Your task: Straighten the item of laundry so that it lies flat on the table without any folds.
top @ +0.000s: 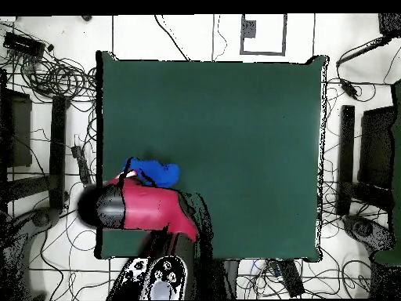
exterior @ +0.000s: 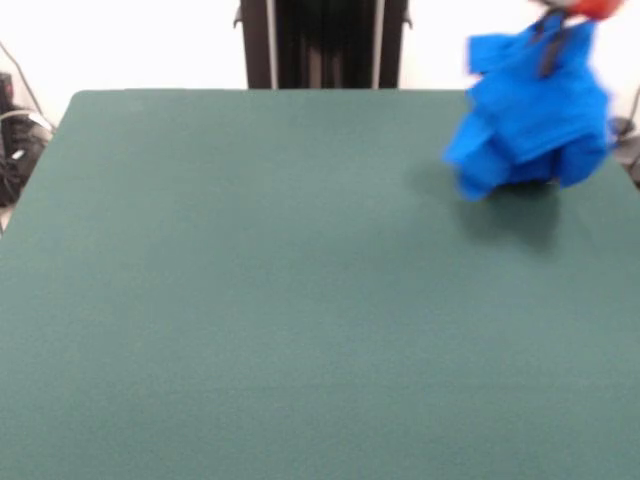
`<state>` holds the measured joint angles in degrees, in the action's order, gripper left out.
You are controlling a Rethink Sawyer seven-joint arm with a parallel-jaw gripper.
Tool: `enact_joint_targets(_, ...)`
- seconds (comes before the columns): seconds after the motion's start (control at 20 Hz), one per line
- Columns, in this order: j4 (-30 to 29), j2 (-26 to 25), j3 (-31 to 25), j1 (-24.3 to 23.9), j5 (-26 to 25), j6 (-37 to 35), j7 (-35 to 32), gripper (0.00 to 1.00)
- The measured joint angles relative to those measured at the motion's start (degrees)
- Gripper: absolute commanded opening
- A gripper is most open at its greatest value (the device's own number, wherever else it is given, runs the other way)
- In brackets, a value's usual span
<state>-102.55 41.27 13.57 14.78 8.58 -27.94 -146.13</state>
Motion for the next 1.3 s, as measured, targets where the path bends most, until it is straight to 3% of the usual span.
enact_joint_targets(0.15, -1.4, -0.6, -2.7, -8.6, -6.8, 6.2, 1.3, 0.0)
enact_joint_targets(0.25, -2.0, -1.8, -4.9, -16.3, -14.6, 11.1, 2.8, 0.0)
enact_joint_targets(0.45, -2.0, -3.8, -7.0, -23.1, -24.5, 14.0, 3.9, 0.0)
enact_joint_targets(0.7, -2.0, -6.0, -10.3, -27.5, -32.7, 14.1, 4.3, 0.0)
enact_joint_targets(0.85, -2.0, -7.0, -11.5, -28.1, -35.2, 14.1, 4.3, 0.0)
enact_joint_targets(1.3, -2.0, -7.6, -11.8, -25.1, -37.6, 14.1, 4.3, 0.0)
